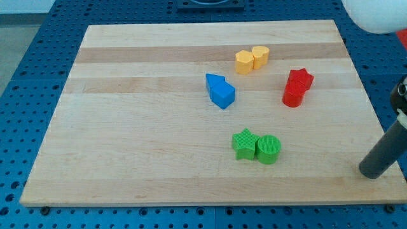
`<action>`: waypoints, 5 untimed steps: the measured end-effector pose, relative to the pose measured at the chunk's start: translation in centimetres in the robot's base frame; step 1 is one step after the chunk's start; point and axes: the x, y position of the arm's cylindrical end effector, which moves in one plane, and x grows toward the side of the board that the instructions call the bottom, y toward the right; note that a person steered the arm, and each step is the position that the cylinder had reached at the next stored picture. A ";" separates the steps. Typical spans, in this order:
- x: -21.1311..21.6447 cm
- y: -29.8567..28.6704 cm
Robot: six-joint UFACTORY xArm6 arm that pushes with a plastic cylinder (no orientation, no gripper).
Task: Move the arm towards the green blocks
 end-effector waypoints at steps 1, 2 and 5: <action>0.0 -0.2; 0.0 -0.3; 0.0 -0.9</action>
